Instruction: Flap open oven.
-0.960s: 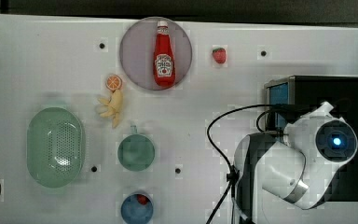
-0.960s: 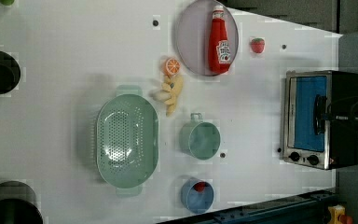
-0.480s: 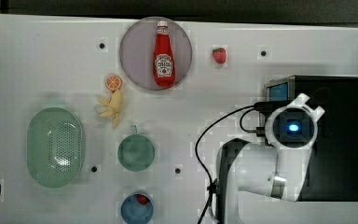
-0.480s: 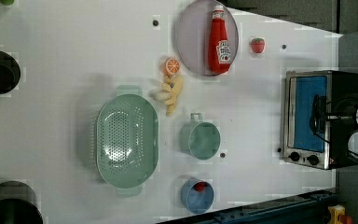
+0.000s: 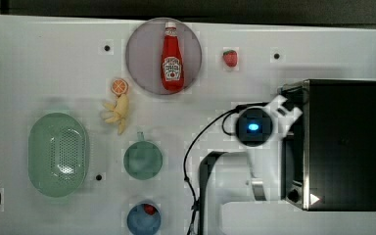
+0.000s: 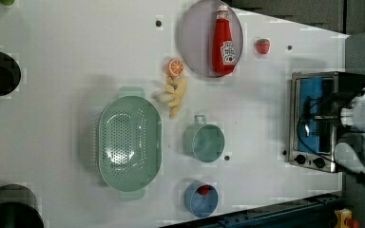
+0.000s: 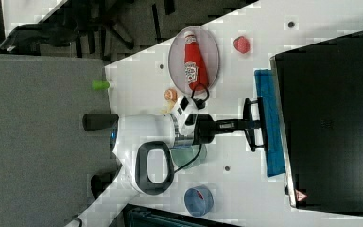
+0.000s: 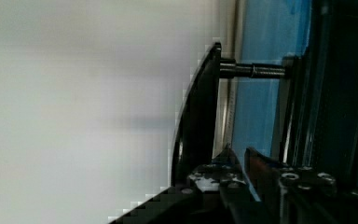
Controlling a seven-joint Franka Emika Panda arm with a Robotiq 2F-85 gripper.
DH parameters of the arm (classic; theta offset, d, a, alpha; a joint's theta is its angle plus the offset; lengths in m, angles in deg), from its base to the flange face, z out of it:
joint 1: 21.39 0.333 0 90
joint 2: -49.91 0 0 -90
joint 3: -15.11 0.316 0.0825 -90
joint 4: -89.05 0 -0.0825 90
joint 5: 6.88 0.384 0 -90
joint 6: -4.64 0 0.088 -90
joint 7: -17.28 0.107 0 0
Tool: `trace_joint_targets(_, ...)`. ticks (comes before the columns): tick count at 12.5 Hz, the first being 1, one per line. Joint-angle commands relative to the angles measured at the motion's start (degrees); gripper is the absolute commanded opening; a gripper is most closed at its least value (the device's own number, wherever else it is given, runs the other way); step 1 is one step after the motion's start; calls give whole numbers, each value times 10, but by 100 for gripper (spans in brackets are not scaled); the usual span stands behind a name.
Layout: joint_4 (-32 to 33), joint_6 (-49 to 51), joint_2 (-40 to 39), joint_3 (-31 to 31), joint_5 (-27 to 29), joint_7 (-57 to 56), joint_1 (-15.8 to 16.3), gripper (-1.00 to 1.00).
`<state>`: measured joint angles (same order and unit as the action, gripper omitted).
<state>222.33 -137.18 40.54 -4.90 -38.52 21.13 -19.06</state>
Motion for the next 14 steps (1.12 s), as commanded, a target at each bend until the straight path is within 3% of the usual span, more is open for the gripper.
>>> trace_joint_targets(1, 4, 5, -36, 33, -37, 147, 29, -65)
trace_joint_targets(8, -19, 23, -146, 57, -180, 382, 89, -65)
trace_joint_targets(11, -38, 20, -194, 60, -181, 393, 110, -65)
trace_joint_targets(14, -59, 9, -202, 59, -181, 415, 111, -65)
